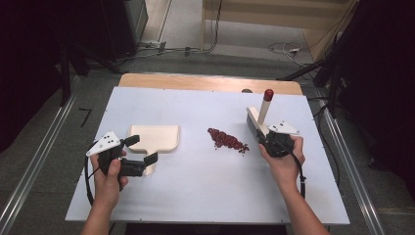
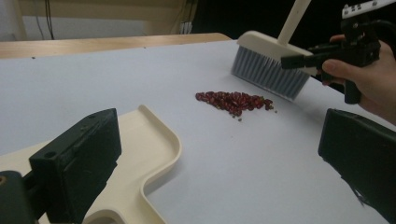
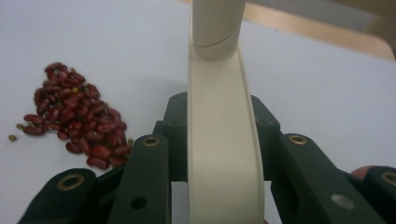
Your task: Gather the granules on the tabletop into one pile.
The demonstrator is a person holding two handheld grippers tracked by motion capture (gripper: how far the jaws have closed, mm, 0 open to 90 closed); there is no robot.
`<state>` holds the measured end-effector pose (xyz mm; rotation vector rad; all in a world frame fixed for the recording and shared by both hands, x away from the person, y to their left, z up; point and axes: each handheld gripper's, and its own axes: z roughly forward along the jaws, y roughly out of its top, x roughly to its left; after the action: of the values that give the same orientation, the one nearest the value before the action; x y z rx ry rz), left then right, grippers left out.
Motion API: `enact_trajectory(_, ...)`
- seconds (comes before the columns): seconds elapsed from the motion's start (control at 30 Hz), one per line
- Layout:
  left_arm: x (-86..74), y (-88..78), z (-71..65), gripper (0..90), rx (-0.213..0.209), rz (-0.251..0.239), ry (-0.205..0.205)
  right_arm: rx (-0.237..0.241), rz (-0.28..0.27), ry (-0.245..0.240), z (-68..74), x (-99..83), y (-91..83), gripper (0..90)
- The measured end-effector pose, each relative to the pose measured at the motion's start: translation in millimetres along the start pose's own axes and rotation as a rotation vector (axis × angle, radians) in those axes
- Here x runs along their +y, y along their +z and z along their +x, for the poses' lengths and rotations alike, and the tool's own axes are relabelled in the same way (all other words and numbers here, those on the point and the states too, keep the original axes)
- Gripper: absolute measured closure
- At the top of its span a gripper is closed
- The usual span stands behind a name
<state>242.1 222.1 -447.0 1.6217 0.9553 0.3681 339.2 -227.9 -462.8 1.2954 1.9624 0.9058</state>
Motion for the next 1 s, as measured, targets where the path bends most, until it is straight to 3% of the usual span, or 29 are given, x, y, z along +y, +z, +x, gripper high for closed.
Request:
enact_trajectory(0.1,1.1,-1.6,0.8,0.0,0.0,-0.007,-0.004,-0.04,-0.005,0.039,15.1,-5.1,-3.9,65.8)
enact_trajectory(0.27,3.0,-5.6,0.8,0.0,0.002,-0.025,-0.016,-0.025,-0.005,0.128,40.1,-5.3,-0.6,65.8)
enact_trajectory(0.53,5.8,-11.5,1.7,0.0,0.008,-0.051,-0.037,-0.059,-0.029,0.26,60.1,-3.0,10.0,65.7)
enact_trajectory(0.73,8.0,-13.9,1.9,0.0,0.015,-0.056,-0.03,-0.08,-0.033,0.274,65.4,0.5,11.0,65.7)
enact_trajectory(1.0,9.7,-16.2,4.7,0.0,0.022,-0.07,-0.044,-0.097,-0.026,0.22,82.4,2.7,9.5,65.8)
